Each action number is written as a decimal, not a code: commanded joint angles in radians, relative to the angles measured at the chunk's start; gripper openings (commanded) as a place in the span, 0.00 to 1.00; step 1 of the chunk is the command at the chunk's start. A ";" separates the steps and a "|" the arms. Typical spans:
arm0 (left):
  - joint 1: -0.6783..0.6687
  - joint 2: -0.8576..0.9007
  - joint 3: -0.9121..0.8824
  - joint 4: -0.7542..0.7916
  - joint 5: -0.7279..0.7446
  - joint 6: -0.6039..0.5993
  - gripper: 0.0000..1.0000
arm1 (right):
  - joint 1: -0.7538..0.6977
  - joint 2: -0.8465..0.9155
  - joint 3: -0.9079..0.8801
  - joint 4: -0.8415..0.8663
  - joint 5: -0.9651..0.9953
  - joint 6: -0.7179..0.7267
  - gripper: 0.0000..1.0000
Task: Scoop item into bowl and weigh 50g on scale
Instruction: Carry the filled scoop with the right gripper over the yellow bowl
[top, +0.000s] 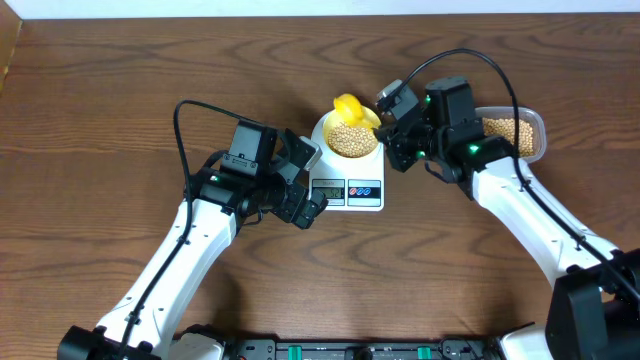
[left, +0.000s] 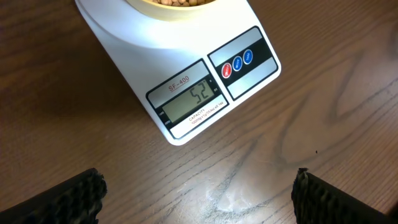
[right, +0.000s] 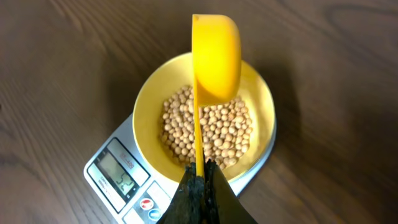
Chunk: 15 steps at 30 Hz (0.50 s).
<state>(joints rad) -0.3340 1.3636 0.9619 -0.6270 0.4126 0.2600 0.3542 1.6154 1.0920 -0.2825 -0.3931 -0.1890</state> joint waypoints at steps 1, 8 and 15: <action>0.003 0.008 0.002 -0.001 -0.009 0.009 0.98 | 0.009 0.001 0.006 -0.010 0.029 -0.027 0.01; 0.003 0.008 0.002 -0.001 -0.009 0.009 0.98 | 0.008 0.007 0.006 -0.029 0.051 -0.071 0.01; 0.003 0.008 0.002 -0.001 -0.009 0.009 0.98 | 0.018 0.007 0.006 -0.051 0.051 -0.078 0.01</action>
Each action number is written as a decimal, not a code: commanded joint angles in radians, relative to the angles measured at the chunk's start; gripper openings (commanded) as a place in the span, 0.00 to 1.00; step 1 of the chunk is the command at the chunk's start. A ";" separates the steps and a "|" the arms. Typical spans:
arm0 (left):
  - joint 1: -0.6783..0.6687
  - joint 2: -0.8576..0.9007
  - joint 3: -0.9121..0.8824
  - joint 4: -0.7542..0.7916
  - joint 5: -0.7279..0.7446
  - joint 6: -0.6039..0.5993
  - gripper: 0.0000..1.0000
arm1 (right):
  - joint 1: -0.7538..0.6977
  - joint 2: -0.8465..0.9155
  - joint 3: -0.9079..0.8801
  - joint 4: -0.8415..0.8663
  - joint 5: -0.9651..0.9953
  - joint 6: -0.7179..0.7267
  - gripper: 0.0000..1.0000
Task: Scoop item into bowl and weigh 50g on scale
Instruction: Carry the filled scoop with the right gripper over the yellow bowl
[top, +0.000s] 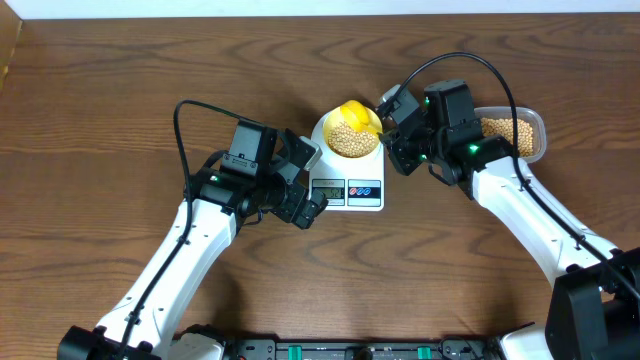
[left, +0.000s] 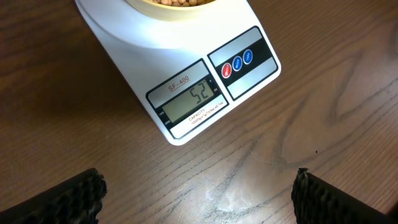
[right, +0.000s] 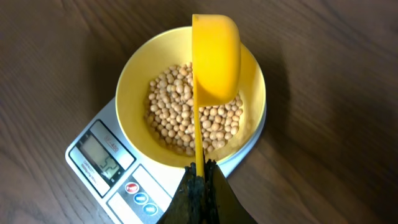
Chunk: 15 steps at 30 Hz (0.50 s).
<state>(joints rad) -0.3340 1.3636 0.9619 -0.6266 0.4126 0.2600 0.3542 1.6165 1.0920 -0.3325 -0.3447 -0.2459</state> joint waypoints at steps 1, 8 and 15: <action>0.003 0.008 0.002 -0.002 -0.009 0.009 0.98 | 0.020 0.006 0.006 -0.001 0.003 -0.022 0.01; 0.003 0.008 0.002 -0.002 -0.009 0.009 0.98 | 0.031 0.006 0.005 -0.005 0.003 -0.022 0.01; 0.003 0.008 0.002 -0.001 -0.009 0.009 0.98 | 0.034 0.006 0.005 -0.005 0.085 -0.039 0.01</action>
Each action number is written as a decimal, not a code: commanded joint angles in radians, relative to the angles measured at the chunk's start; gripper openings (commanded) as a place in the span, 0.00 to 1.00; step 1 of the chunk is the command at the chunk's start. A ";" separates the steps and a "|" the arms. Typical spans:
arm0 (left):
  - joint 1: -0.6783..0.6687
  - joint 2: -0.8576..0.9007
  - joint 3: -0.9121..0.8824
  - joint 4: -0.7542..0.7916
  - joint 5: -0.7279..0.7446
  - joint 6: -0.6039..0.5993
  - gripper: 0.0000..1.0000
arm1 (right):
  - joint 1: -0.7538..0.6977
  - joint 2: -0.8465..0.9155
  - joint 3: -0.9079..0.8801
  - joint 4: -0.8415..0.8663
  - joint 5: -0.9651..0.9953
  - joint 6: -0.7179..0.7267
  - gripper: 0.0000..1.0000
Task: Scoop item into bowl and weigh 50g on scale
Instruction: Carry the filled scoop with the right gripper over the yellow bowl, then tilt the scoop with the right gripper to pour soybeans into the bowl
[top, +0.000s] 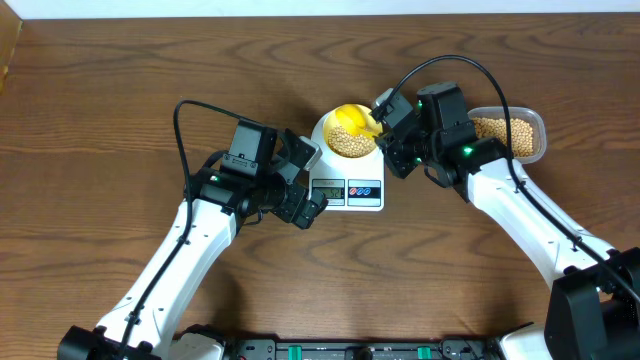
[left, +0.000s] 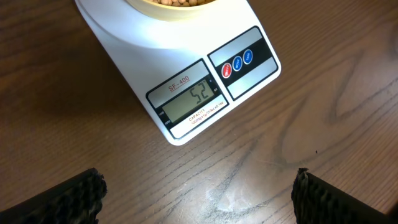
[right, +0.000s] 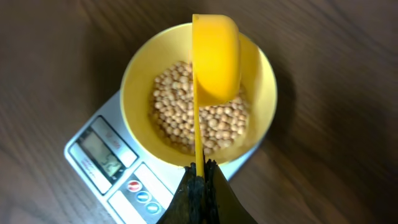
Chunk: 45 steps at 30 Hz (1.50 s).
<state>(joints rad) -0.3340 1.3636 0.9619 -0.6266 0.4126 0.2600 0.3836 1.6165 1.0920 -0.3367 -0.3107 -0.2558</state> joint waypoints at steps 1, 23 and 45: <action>0.003 0.008 0.002 -0.002 -0.009 0.009 0.98 | 0.005 0.006 0.005 -0.001 0.051 -0.043 0.01; 0.003 0.008 0.002 -0.002 -0.009 0.009 0.98 | 0.029 0.007 0.004 -0.039 0.050 -0.060 0.01; 0.003 0.008 0.002 -0.002 -0.009 0.009 0.98 | 0.031 0.027 0.003 -0.050 -0.008 -0.051 0.01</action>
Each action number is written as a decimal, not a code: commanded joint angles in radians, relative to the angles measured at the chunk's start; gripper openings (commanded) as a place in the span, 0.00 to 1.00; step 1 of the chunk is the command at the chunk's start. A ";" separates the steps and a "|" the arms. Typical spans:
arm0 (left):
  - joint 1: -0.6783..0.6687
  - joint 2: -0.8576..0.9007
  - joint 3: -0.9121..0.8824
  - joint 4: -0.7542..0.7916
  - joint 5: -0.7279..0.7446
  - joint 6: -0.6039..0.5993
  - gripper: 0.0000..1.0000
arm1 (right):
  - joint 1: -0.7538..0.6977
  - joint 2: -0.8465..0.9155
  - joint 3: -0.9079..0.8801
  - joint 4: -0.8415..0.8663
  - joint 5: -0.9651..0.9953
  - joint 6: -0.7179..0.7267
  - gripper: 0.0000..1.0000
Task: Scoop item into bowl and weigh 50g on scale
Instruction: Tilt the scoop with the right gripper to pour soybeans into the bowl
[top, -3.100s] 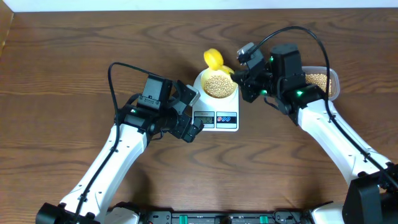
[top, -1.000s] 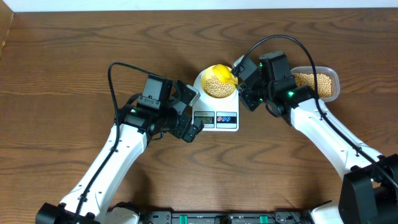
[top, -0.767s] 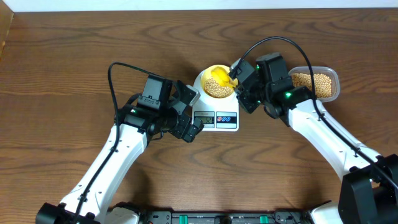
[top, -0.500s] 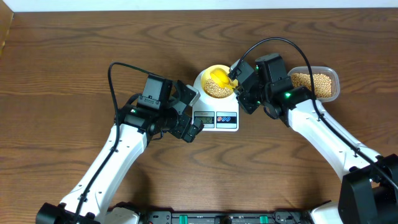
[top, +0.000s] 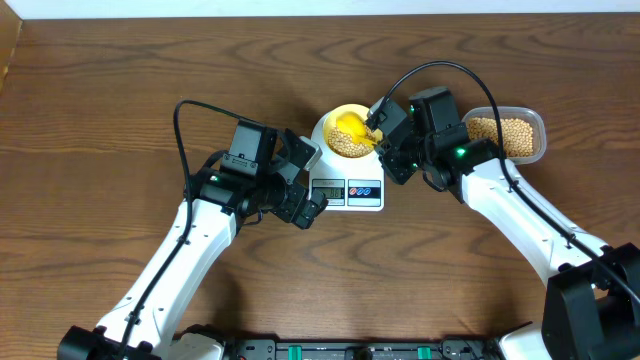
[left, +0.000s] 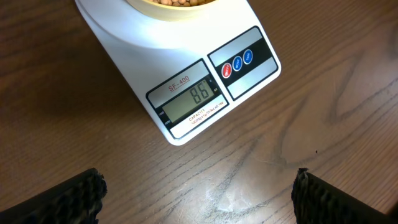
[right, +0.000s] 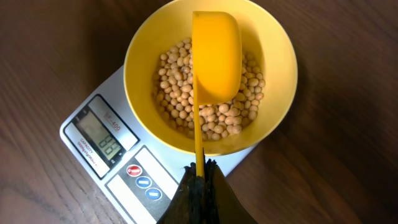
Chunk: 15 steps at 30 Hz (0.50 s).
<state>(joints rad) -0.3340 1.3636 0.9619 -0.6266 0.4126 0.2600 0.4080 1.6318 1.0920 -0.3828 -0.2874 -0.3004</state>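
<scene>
A yellow bowl (right: 273, 106) of soybeans (right: 177, 99) stands on the white scale (left: 180, 81). The scale's display (left: 189, 99) reads 86. My right gripper (right: 200, 171) is shut on the handle of a yellow scoop (right: 216, 56), whose cup sits low inside the bowl on the beans, back side toward the camera. My left gripper (left: 196, 190) hangs open over the wood just in front of the scale, with nothing between its fingers. In the overhead view the scoop (top: 350, 126) lies over the bowl (top: 345, 112).
A clear tub of soybeans (top: 503, 135) stands on the table to the right of the scale, behind my right arm. The scale (top: 345, 185) sits mid-table between the two arms. Bare wood lies all around.
My right gripper has lowered the scoop into the bowl onto the beans. The scale's reading has gone from 52 to 86. The left arm has not moved.
The scoop was held above the bowl's far rim with the scale at 52. It then stood over the bowl's middle, nearer at each moment, the reading still 52. Now the cup is down in the beans and the display shows 86.
</scene>
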 joint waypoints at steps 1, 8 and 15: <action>0.003 0.008 0.002 -0.002 -0.009 0.009 0.98 | 0.006 0.012 0.003 -0.005 -0.038 -0.007 0.01; 0.003 0.008 0.002 -0.002 -0.009 0.009 0.98 | 0.006 0.012 0.003 -0.019 -0.076 -0.007 0.01; 0.003 0.008 0.002 -0.002 -0.009 0.009 0.98 | 0.006 0.012 0.003 -0.029 -0.091 0.027 0.01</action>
<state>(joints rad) -0.3340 1.3636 0.9619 -0.6266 0.4126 0.2600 0.4080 1.6318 1.0920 -0.4076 -0.3515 -0.2989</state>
